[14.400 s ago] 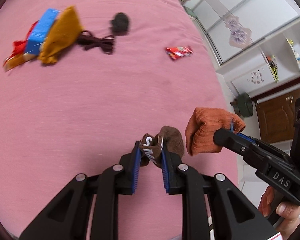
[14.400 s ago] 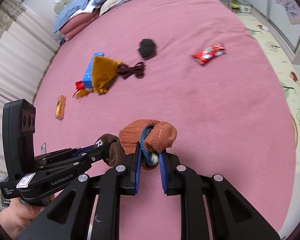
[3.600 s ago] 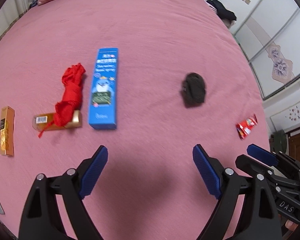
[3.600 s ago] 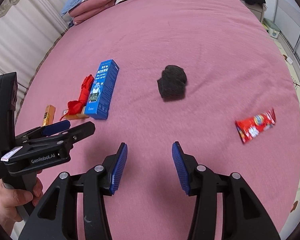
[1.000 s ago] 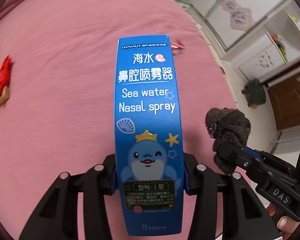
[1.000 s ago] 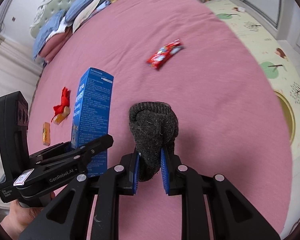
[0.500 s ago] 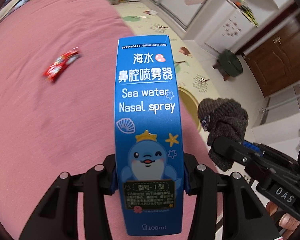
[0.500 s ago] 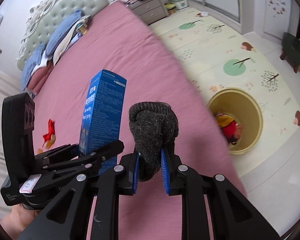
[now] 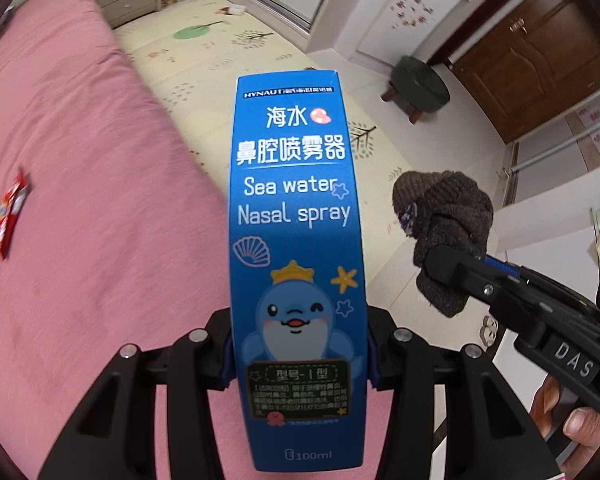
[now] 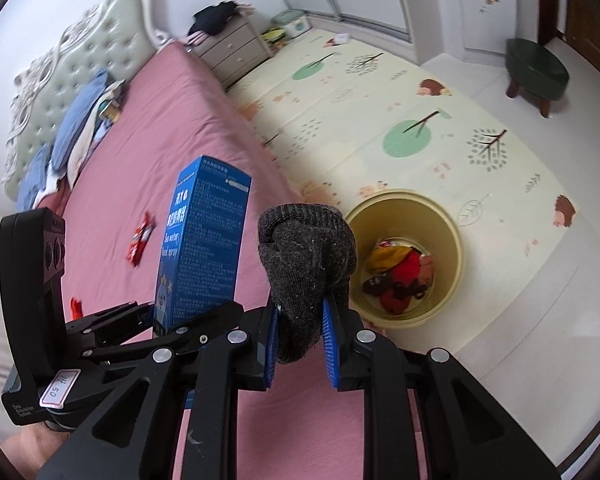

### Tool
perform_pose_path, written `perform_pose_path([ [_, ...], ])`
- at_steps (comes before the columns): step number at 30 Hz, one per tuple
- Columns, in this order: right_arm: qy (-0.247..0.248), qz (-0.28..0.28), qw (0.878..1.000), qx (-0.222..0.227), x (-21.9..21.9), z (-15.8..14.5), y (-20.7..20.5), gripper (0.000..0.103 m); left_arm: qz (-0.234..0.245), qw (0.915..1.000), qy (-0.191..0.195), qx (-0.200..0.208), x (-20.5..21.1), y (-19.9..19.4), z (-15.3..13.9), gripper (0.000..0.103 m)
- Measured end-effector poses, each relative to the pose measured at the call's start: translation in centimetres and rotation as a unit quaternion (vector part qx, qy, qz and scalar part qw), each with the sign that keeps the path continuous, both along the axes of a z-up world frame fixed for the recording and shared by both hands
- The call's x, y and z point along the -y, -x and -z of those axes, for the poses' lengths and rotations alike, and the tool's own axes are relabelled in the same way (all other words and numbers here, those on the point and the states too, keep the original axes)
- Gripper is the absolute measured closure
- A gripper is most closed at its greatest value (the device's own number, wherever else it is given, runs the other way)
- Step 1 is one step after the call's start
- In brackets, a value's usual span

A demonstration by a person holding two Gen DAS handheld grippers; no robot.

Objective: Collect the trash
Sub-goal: 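Carry the box and sock to the yellow bin and open both tools over it, then move both tools back over the bed toward the red candy wrapper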

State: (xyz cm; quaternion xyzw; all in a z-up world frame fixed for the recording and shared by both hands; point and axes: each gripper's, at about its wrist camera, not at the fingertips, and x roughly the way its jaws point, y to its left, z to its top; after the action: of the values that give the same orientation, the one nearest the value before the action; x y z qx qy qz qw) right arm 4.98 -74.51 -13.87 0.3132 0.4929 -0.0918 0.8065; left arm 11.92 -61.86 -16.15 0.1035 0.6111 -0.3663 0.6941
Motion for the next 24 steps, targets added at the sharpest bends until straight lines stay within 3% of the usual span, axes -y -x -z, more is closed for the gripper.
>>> perform_pose_path([
  [9,0.006,0.033,0.999,-0.004,4.4,0.8,-0.1,0.084,0.046,0.9989,0.008,0.007,6.0,-1.2,0.6,0.056],
  [11,0.010,0.038,0.999,-0.001,5.2,0.6,-0.2,0.080,0.051,0.9985,0.015,0.010,7.2,-1.5,0.3,0.056],
  [13,0.025,0.054,0.998,0.003,6.0,0.3,-0.1,0.070,0.053,0.9982,0.025,0.009,8.0,-2.0,0.0,0.048],
  [14,0.025,0.059,0.998,0.006,6.4,0.3,0.0,0.067,0.052,0.9983,0.026,0.012,8.3,-2.2,-0.1,0.035],
  [15,0.025,0.068,0.997,0.008,7.0,0.1,0.1,0.065,0.050,0.9983,0.023,0.020,8.6,-2.5,-0.3,0.030],
  [24,0.027,0.076,0.997,0.006,8.2,-0.3,-0.3,0.065,0.033,0.9989,0.009,0.031,7.5,-4.0,-0.2,0.024],
])
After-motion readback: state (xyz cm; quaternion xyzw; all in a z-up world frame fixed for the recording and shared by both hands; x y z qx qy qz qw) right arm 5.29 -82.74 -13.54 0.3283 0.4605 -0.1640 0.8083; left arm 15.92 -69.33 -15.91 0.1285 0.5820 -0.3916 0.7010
